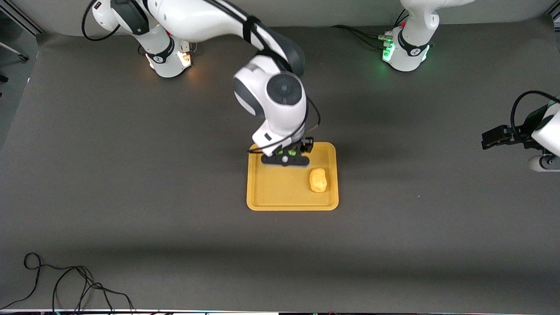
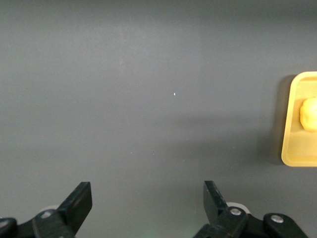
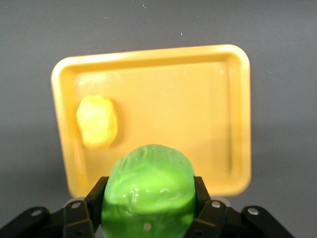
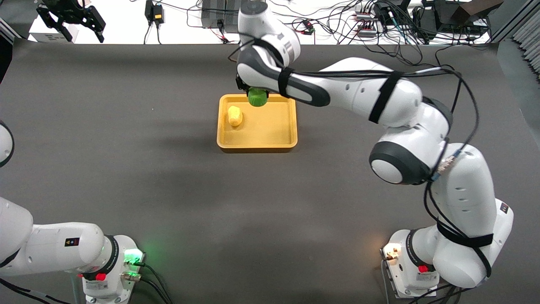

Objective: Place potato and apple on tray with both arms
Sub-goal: 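Carry the green apple over the tray with the right gripper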

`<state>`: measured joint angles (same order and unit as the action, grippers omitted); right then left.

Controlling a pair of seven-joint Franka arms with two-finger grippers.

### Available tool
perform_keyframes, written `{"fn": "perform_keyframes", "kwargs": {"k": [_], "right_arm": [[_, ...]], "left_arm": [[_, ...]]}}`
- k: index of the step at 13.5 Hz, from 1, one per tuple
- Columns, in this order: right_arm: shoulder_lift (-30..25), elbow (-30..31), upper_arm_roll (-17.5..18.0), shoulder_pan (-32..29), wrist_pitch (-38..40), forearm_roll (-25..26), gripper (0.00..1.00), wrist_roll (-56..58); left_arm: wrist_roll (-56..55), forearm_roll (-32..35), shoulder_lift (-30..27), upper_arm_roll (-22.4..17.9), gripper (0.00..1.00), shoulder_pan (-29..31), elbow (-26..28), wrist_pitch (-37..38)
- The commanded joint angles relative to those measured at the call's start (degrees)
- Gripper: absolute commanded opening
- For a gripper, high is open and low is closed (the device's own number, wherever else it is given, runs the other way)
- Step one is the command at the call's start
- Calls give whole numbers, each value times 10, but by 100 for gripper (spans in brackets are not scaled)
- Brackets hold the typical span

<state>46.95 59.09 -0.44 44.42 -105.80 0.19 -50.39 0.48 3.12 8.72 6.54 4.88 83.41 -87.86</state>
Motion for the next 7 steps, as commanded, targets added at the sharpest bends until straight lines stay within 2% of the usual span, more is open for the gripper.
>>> {"fn": "perform_keyframes", "kwargs": {"k": [1, 3, 6, 7], "right_arm": [[43, 28, -3, 0, -89, 32, 52, -7], [70, 44, -3, 0, -148, 46, 52, -11], [98, 45, -5, -2, -178, 48, 52, -10], [101, 45, -8, -2, -179, 47, 52, -10]], "left_arm": [[50, -27, -11, -4, 100, 6, 18, -20], [32, -26, -28, -3, 100, 0, 38, -21], [29, -24, -112, 0, 100, 0, 171, -133], [30, -16, -113, 0, 100, -3, 170, -143]]}}
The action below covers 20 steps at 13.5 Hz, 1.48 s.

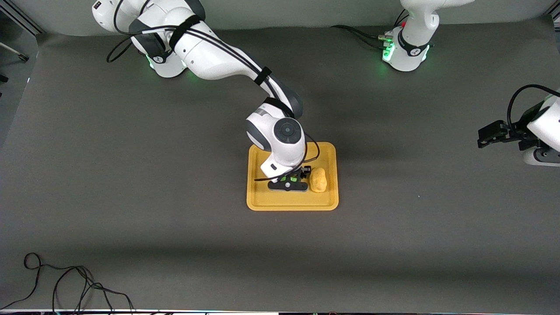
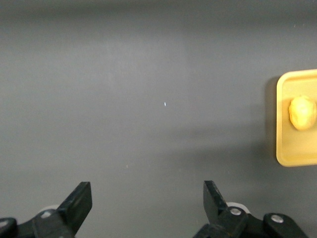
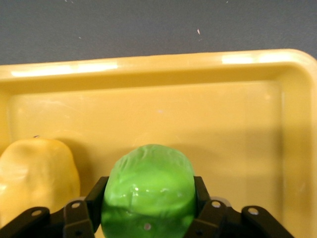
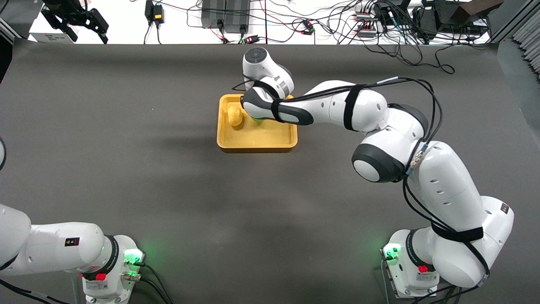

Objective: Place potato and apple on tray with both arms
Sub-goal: 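Carry the green apple over the tray with the right gripper, then open the right gripper to drop the apple beside the potato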

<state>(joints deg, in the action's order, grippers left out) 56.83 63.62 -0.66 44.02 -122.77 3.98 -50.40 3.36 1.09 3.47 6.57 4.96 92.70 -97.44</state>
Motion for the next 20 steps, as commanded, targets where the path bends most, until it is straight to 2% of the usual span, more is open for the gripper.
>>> {"fn": "perform_keyframes", "kwargs": {"k": [1, 3, 4, 5, 6, 9, 11, 14, 18, 20], "right_arm": [[2, -1, -7, 1, -9, 9, 52, -10], [2, 0, -9, -5, -9, 10, 52, -6], [2, 2, -9, -5, -9, 9, 57, -7], [3, 2, -9, -7, -9, 9, 73, -7], [3, 2, -9, -11, -9, 7, 100, -13], [-10, -3, -9, -10, 1, 3, 100, -23], [-47, -9, -5, -8, 65, 1, 100, -29], [-129, -32, -6, -9, 185, -14, 100, -28], [-247, -23, -12, -23, 296, -15, 100, -20], [-295, -20, -13, -47, 382, -15, 100, 42]], "left_arm": [[2, 5, -50, -1, 100, -5, 58, -46], [2, 5, -42, -1, 100, -8, 41, -44], [2, 4, -42, -1, 100, -7, 42, -36], [2, 1, -39, -2, 100, -4, 41, -27], [5, -6, -37, -3, 100, 1, 41, -28], [10, -5, -36, -4, 100, 1, 42, -29], [10, -5, -36, -4, 100, -2, 42, -30], [10, -5, -36, -5, 100, 2, 42, -33], [9, -5, -33, -6, 100, 3, 38, -39], [10, -6, -29, -6, 100, 3, 35, -48]]}}
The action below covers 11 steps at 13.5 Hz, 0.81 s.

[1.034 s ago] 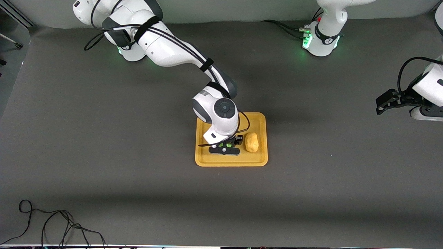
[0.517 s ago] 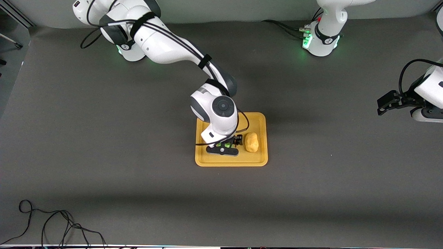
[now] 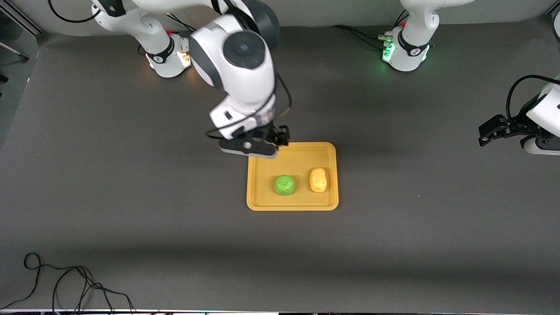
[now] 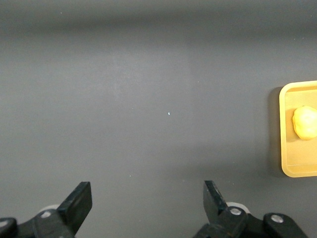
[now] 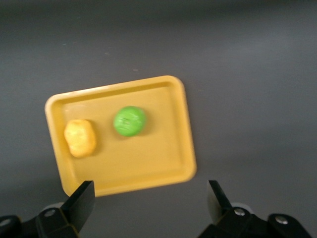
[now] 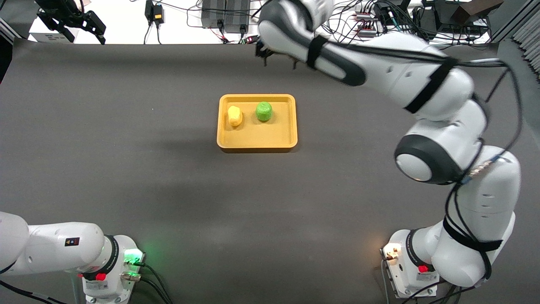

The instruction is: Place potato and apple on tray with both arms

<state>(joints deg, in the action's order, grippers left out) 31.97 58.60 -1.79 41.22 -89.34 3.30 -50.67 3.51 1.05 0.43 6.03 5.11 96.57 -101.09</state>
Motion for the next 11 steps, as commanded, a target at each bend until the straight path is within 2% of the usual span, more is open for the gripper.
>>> {"fn": "perform_keyframes", "kwargs": {"k": [1, 4, 7, 9, 11], "right_arm": [[-72, 44, -1, -32, 74, -8, 100, 78], [-175, 147, -1, -102, 74, -9, 100, 196], [-265, 242, 3, -204, 52, -21, 100, 316], [-295, 275, 5, -283, 49, -44, 100, 396], [-304, 281, 4, -331, 51, -43, 100, 454]], "left_arm": [[9, -5, 2, 0, 100, 2, -4, -11], [9, -9, 6, 0, 100, 2, -4, -13], [9, -10, 13, -1, 100, 14, -6, -17], [10, -10, 17, 0, 100, 13, -9, -28], [6, -9, 25, 2, 100, 5, -21, -26]]}}
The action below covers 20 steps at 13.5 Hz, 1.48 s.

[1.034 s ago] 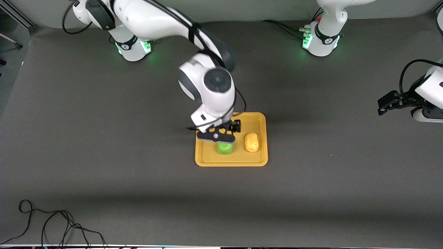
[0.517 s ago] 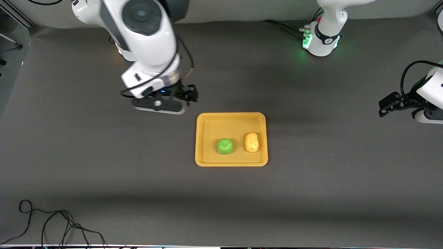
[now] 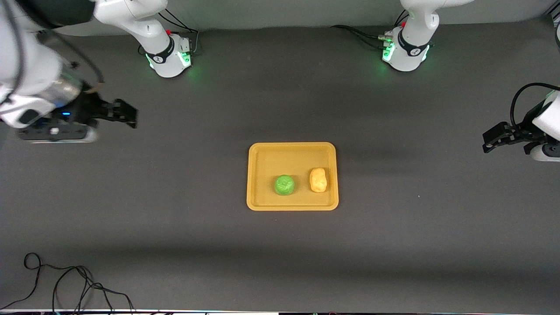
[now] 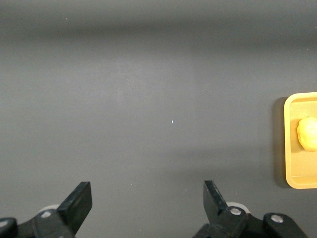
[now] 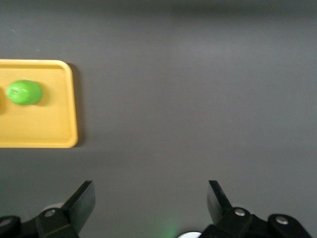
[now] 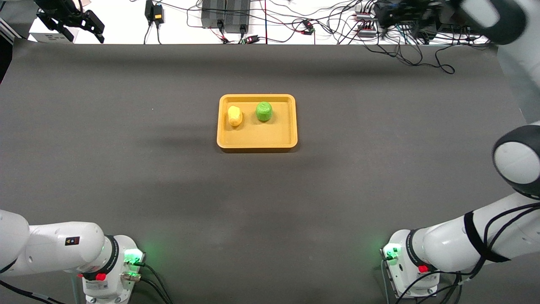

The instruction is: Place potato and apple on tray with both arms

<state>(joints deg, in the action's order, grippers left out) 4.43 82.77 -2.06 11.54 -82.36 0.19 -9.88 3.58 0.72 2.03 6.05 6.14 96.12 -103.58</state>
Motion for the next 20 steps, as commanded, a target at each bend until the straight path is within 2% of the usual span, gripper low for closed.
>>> {"fn": "perform_keyframes", "kwargs": {"k": [1, 5, 7, 11, 20], "right_arm": [[-29, 42, 6, -55, -18, -12, 100, 70], [-24, 46, -1, -109, -25, -8, 100, 84], [-23, 46, -15, -110, -25, -8, 100, 97], [-28, 75, -15, -109, -38, -6, 100, 96], [-27, 63, -14, -108, -32, -4, 100, 98]], "left_arm": [[2, -5, 11, 2, 100, -3, -16, -1], [8, 0, 18, -2, 100, 5, -16, -2], [8, -2, 17, -2, 100, 9, -18, -2], [8, -3, 17, -1, 100, 8, -23, -1], [9, -4, 23, -1, 100, 11, -27, -2]]}}
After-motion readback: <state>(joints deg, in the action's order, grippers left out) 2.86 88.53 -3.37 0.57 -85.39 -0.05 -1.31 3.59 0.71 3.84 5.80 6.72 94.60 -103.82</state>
